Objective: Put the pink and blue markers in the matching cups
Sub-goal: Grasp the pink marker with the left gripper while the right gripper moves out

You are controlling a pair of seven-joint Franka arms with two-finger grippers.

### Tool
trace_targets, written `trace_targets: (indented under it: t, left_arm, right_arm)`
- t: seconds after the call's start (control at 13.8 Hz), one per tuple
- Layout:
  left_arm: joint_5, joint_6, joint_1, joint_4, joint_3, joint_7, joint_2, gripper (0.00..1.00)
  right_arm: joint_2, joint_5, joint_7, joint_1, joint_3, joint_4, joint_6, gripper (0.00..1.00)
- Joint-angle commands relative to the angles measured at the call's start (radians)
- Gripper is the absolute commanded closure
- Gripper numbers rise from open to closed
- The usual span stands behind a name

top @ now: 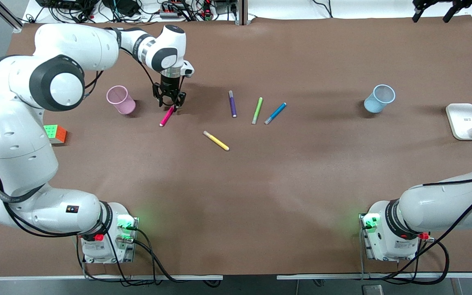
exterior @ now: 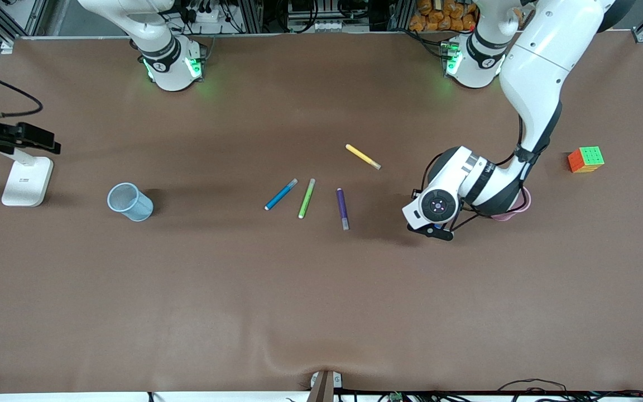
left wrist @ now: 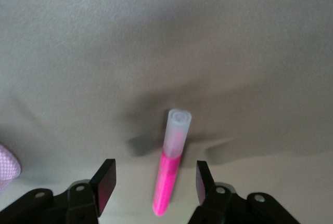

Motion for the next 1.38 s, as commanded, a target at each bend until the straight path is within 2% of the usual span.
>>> trace_targets:
  t: [0.0,0.36,0.51,0.73,0.87,1.02,1.24,1.31]
  left_arm:
    - [0.022,0.008,0.002,0.014,-0.005,-0.005,0.016,0.44]
    - [0.022,0.008,-0.007,0.015,-0.005,-0.007,0.030,0.62]
    - [0.022,0.008,-0.007,0.015,-0.005,-0.008,0.031,0.62]
    - [0.022,0.008,-0.007,0.017,-0.005,-0.008,0.038,0.62]
    - [0.022,0.008,-0.006,0.018,-0.005,-0.008,0.038,0.73]
    - [0.022,0.008,-0.007,0.020,-0.005,-0.008,0.038,0.75]
    - [0.022,0.008,-0.009,0.021,-0.005,-0.008,0.038,0.89]
    - [0.022,0.010,-0.010,0.021,-0.005,-0.008,0.039,0.98]
  right_arm:
    - [0.086,-0.001,0.006,0.006,-0.003,0.016,-0.024,0.00]
    - [0.109,-0.027,-0.005,0.011,-0.003,0.012,-0.032,0.00]
    - [0.113,-0.023,0.050,0.006,-0.003,0.009,-0.057,0.00]
    - [0.113,-0.021,0.232,0.049,-0.001,-0.001,-0.069,0.00]
    - [0.111,-0.003,0.303,0.083,-0.001,-0.033,-0.066,0.00]
    - [0.108,0.042,0.422,0.109,-0.001,-0.057,-0.066,0.00]
    - [0.100,0.071,0.585,0.179,-0.001,-0.123,-0.049,0.00]
    - [0.094,0.085,0.651,0.198,-0.001,-0.152,-0.019,0.00]
